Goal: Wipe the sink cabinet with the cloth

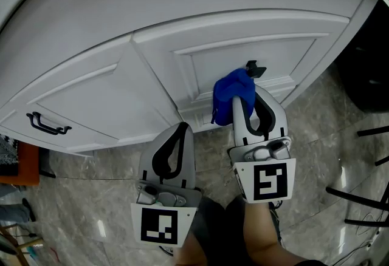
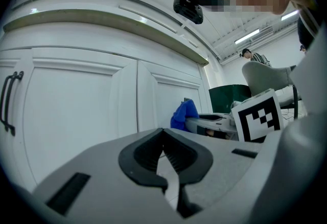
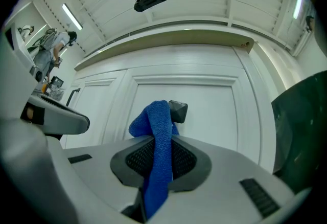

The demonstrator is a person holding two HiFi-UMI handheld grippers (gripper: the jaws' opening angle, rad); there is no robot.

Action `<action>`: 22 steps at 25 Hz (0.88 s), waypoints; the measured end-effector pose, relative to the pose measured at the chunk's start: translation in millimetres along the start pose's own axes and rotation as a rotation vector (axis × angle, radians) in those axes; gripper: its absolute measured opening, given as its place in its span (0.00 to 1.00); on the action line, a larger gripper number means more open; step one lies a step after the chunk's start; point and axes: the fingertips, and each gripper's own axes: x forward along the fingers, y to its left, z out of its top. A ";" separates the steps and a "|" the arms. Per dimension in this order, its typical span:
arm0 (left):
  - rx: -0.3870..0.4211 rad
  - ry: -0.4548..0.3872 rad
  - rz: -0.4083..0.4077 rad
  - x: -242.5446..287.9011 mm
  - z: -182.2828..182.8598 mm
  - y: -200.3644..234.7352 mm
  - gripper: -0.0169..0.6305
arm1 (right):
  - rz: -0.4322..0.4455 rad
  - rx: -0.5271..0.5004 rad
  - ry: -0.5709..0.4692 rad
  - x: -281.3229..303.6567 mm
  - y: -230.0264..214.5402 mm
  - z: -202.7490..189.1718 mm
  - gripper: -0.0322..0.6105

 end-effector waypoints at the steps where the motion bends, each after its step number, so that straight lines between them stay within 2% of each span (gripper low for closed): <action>1: 0.000 -0.001 0.000 -0.1 0.1 0.0 0.03 | -0.005 -0.006 -0.001 -0.5 -2.2 -0.1 0.14; 13: -0.007 -0.010 0.002 -2.6 3.1 2.1 0.03 | -0.063 -0.018 0.035 -5.0 -15.7 -5.4 0.14; 22: -0.011 -0.014 0.000 -3.5 3.2 3.1 0.03 | -0.099 -0.076 0.023 -9.8 -33.9 -8.4 0.14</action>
